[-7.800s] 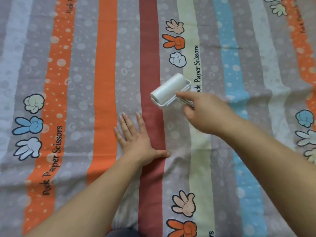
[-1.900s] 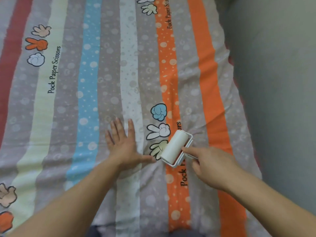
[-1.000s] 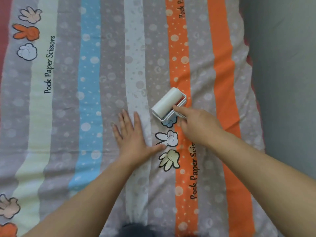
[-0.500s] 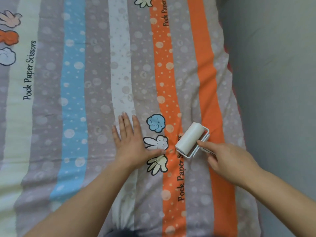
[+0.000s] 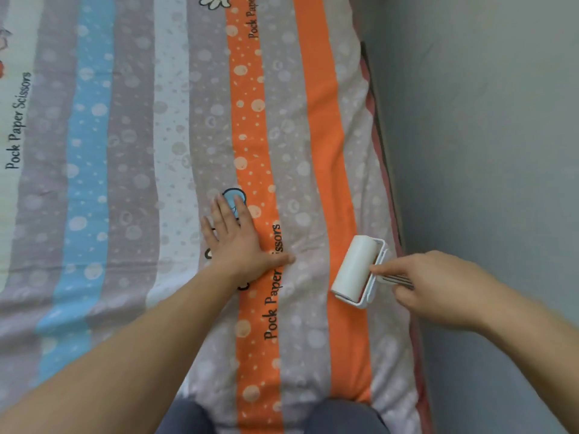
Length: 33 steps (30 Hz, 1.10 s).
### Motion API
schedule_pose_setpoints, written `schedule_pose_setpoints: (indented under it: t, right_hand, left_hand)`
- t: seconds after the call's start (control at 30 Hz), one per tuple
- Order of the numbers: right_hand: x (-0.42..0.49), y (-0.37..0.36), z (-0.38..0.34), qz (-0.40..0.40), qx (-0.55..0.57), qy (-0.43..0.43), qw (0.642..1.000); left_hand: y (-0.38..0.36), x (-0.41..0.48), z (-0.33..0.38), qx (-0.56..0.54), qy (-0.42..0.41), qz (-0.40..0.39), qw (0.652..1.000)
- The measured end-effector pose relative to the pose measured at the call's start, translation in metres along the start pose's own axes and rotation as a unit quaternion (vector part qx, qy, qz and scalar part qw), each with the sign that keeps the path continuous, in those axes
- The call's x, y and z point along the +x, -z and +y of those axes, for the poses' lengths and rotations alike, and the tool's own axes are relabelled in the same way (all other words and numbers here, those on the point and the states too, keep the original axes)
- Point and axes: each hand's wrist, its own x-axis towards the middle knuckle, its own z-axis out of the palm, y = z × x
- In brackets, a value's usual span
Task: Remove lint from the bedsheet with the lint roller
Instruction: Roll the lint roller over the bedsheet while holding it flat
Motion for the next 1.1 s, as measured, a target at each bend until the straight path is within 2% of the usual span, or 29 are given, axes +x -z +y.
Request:
schedule_pose_setpoints:
  t: [0.1,0.17,0.33,0.43,0.6,0.8,0.97,1.1]
  right_hand:
    - [-0.019,0.019,0.017,-0.025,0.064,0.019,0.997]
    - [-0.021,0.031,0.017,-0.011,0.115,0.038,0.993]
    - [0.045,0.046,-0.022,0.192,0.182,0.074,0.962]
    - [0.102,0.048,-0.051,0.23,0.169,0.066,0.956]
    - [0.142,0.03,-0.049,0.186,0.123,0.03,0.974]
    - [0.085,0.003,0.008,0.134,0.092,0.001,0.987]
    - [0.041,-0.009,0.042,0.1,0.054,-0.039,0.993]
    - [0.011,0.008,0.069,0.031,0.003,-0.054,0.998]
  left_hand:
    - [-0.007,-0.005,0.011,-0.005,-0.016,-0.003,1.0]
    - [-0.012,-0.007,0.017,0.004,-0.024,-0.005,1.0]
    - [-0.017,-0.006,0.027,0.008,-0.017,-0.012,1.0]
    - [-0.017,-0.003,0.026,-0.006,-0.015,-0.022,1.0]
    - [-0.016,-0.002,0.025,-0.017,-0.017,-0.034,0.999]
    - [-0.01,-0.007,0.03,-0.015,-0.004,-0.042,0.999]
    - [-0.01,-0.009,0.066,-0.026,-0.012,-0.041,0.999]
    - [-0.013,-0.002,0.088,-0.038,-0.005,-0.052,0.998]
